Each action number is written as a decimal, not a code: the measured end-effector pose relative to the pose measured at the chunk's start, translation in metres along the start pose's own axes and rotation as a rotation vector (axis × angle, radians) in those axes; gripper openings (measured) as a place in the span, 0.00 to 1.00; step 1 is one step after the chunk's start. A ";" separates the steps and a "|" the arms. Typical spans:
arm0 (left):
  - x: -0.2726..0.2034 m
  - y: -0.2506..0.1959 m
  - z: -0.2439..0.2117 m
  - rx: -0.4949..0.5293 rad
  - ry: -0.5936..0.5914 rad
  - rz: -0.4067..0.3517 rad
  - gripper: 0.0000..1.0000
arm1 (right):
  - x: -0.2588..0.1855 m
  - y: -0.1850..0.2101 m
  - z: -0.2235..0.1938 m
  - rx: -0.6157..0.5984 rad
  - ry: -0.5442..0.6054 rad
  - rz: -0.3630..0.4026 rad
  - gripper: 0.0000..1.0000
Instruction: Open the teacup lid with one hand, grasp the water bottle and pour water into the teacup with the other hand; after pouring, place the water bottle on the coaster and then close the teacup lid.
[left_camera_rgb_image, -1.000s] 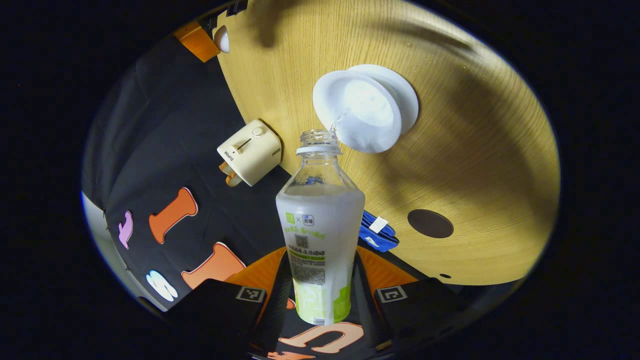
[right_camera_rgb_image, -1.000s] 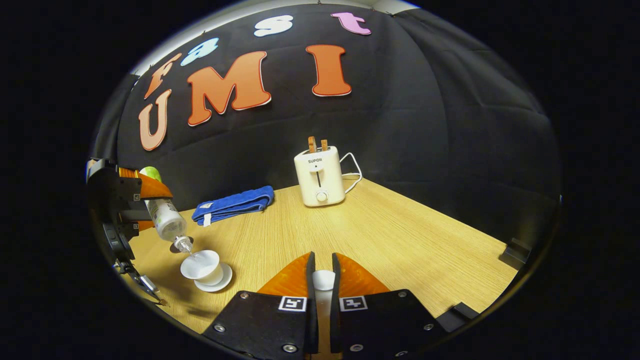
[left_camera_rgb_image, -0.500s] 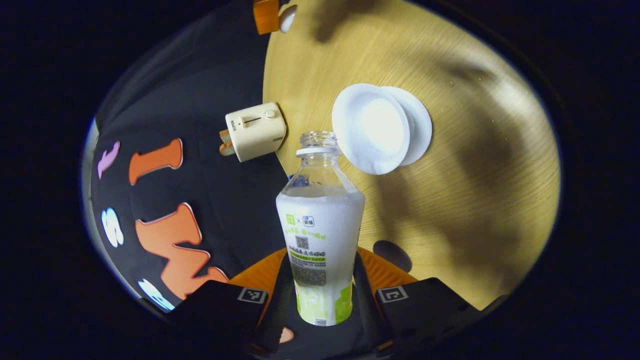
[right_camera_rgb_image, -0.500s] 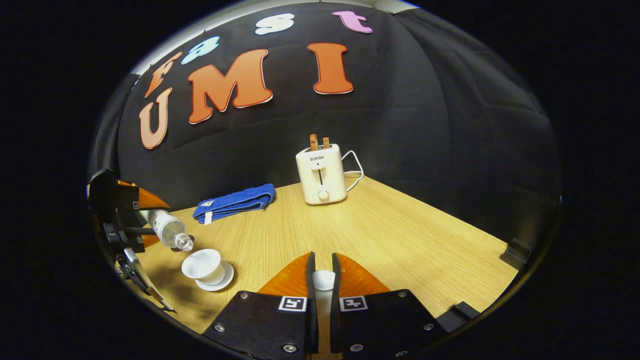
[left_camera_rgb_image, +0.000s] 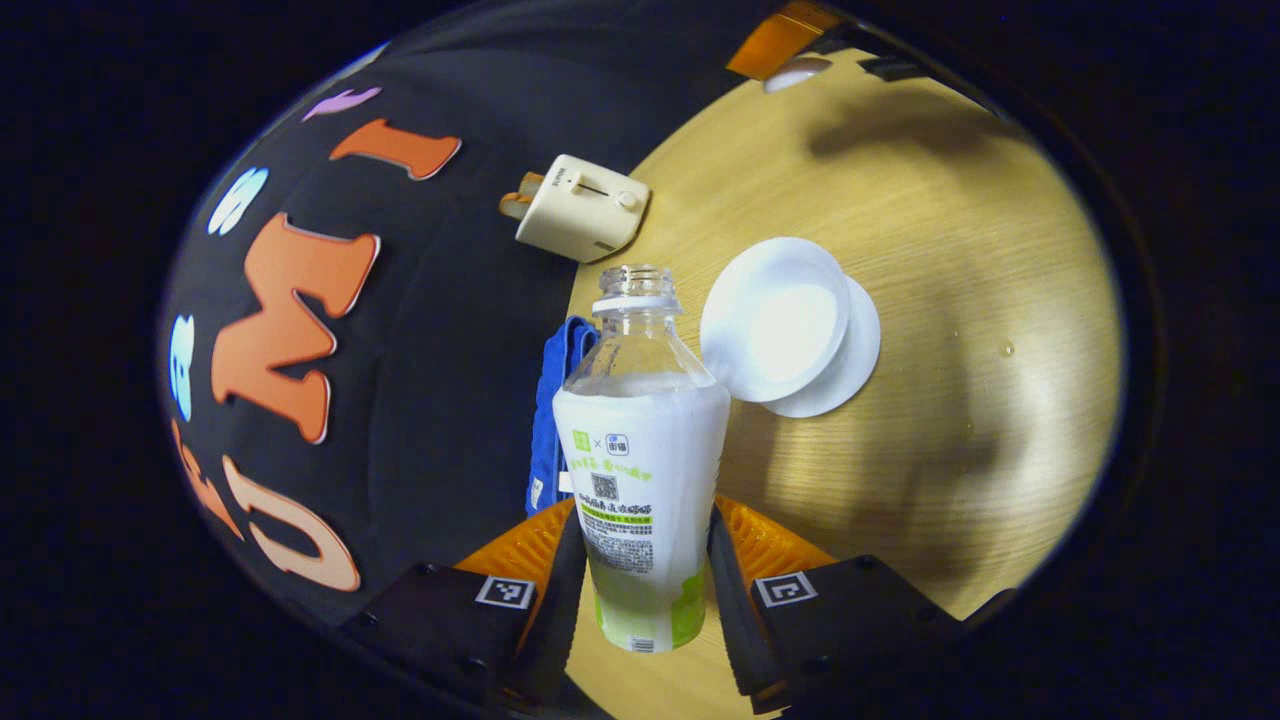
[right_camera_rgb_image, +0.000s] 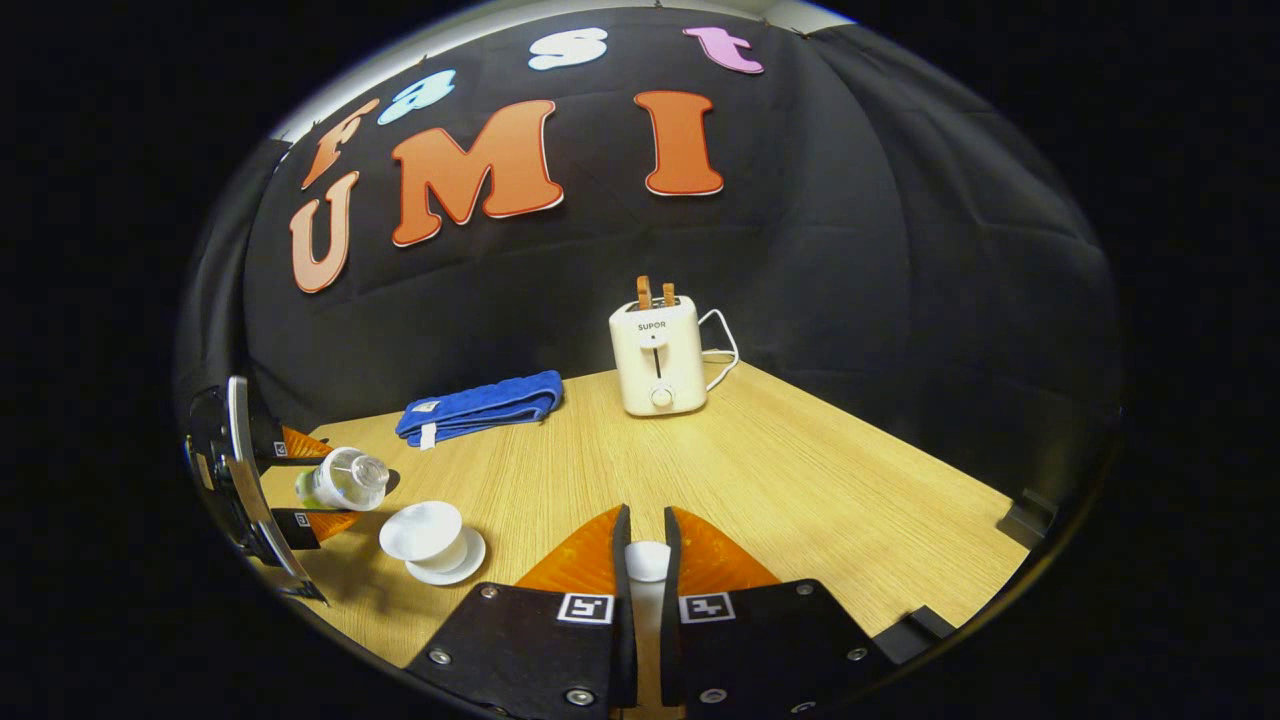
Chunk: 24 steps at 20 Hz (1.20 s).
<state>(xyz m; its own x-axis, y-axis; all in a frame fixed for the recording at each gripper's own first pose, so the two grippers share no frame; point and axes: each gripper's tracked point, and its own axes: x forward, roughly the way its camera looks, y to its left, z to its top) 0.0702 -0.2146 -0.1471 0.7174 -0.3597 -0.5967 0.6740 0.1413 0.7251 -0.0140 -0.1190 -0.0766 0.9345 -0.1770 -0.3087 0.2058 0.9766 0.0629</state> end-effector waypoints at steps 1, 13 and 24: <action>-0.002 0.000 0.000 -0.067 -0.015 -0.003 0.66 | 0.000 0.003 0.002 -0.001 -0.002 0.005 0.10; -0.021 0.055 -0.003 -0.807 -0.138 0.032 0.65 | 0.000 0.027 0.019 -0.047 -0.017 0.037 0.10; 0.009 0.128 -0.047 -1.027 -0.208 0.198 0.64 | 0.007 0.034 0.025 -0.076 -0.017 0.045 0.10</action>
<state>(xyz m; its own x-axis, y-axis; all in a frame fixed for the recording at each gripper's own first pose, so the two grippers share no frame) 0.1709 -0.1567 -0.0760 0.8514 -0.3820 -0.3594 0.4442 0.8895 0.1069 0.0069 -0.0902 -0.0531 0.9472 -0.1342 -0.2914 0.1415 0.9899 0.0041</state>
